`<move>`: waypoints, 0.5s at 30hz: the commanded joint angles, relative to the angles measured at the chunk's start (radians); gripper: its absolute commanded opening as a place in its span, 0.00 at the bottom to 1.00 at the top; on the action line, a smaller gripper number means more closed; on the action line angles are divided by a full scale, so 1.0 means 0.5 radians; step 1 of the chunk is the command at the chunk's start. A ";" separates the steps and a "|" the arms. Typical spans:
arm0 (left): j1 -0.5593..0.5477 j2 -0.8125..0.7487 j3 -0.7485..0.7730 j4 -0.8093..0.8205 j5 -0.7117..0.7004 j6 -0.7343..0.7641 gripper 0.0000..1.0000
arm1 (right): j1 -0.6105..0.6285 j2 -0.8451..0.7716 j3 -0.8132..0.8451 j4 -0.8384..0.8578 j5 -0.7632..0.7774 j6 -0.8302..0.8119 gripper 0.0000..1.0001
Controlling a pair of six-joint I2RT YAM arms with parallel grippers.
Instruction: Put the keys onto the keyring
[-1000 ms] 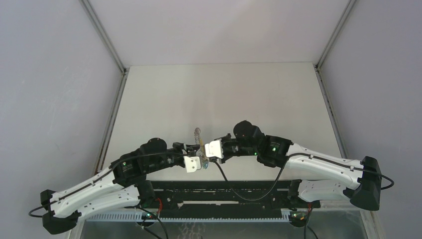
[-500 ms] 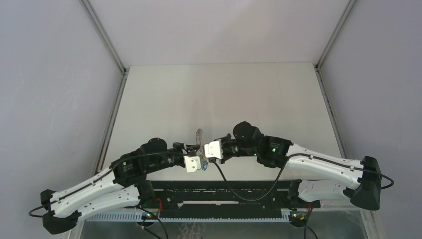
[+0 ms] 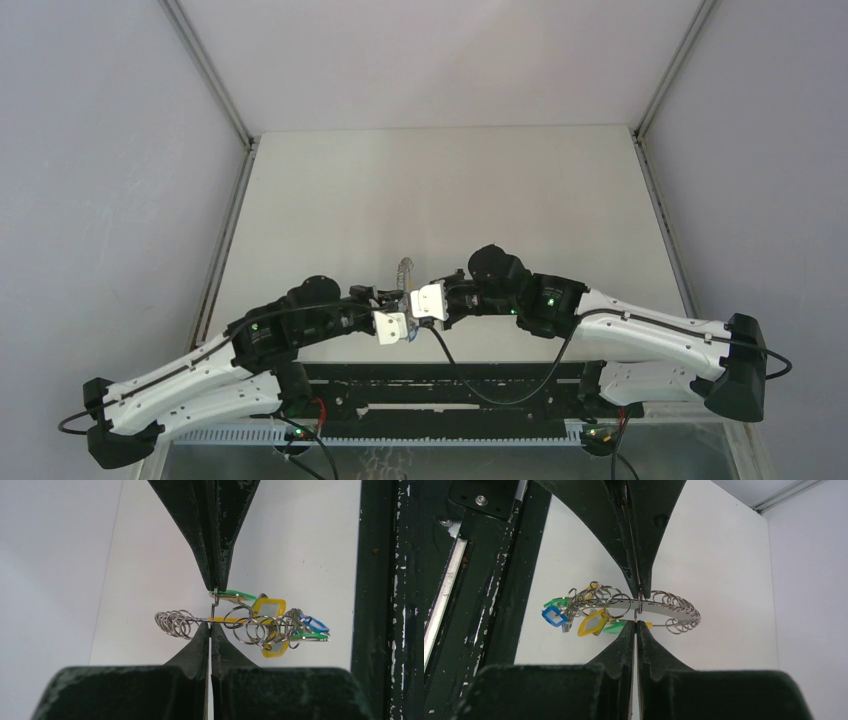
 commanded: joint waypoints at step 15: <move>-0.011 -0.039 -0.003 0.152 -0.015 -0.040 0.00 | 0.027 -0.048 0.005 0.046 0.054 0.004 0.00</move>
